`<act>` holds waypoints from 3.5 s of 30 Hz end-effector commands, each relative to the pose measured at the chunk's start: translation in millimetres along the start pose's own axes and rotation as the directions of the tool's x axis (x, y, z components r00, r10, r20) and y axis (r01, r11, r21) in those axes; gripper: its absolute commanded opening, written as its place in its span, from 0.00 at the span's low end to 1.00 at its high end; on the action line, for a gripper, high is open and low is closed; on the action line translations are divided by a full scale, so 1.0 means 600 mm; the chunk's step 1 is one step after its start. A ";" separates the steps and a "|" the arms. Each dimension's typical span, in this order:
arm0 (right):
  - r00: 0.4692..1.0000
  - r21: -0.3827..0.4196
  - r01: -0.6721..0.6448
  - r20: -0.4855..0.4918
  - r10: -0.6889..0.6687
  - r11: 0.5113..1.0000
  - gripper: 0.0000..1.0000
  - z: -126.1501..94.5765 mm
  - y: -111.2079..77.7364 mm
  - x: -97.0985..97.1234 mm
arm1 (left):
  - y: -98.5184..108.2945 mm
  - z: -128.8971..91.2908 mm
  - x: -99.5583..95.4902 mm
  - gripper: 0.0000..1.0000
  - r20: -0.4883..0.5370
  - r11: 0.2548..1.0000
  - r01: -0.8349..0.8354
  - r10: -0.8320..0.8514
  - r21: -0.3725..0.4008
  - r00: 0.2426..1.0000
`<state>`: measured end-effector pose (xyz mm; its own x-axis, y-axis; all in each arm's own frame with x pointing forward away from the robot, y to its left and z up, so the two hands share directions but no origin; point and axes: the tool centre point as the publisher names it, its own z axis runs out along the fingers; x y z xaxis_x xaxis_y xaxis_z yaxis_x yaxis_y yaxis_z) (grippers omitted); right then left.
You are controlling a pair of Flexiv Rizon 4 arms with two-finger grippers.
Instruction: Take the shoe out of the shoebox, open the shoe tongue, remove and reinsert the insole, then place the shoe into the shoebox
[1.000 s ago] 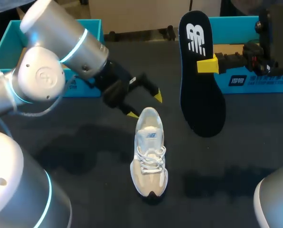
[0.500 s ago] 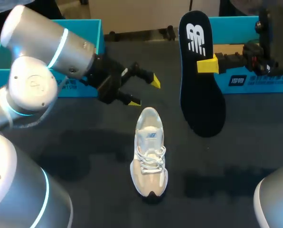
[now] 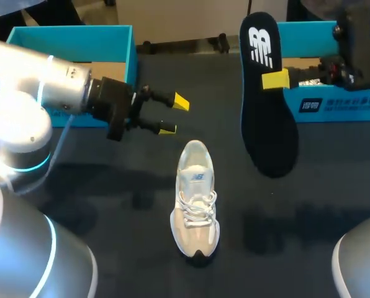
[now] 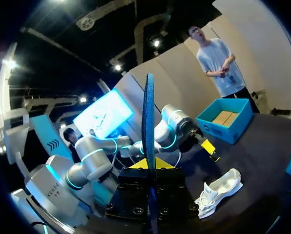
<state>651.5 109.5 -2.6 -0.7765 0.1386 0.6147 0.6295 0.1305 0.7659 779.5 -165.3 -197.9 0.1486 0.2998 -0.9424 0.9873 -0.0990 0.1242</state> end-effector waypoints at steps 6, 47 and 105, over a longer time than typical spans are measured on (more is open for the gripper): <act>0.989 0.047 -0.106 -0.096 0.110 0.993 0.00 0.029 0.059 -0.112 | -0.005 -0.014 -0.003 1.00 0.159 1.000 0.007 -0.011 0.024 0.987; 0.848 0.011 -0.525 -0.077 0.524 0.851 0.00 0.105 0.028 -0.285 | 0.017 -0.003 -0.034 1.00 0.325 0.995 0.067 -0.041 -0.071 0.945; 0.740 0.005 -0.669 -0.079 0.668 0.743 0.00 0.158 -0.017 -0.357 | 0.032 0.066 -0.089 0.40 0.352 0.993 -0.055 0.087 -0.100 0.932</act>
<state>813.8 169.7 -158.8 -0.1561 0.1116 0.9814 0.9877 0.0107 0.1558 788.5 -216.4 -156.5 0.2025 -0.0623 -0.9773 0.9786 -0.0238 0.2043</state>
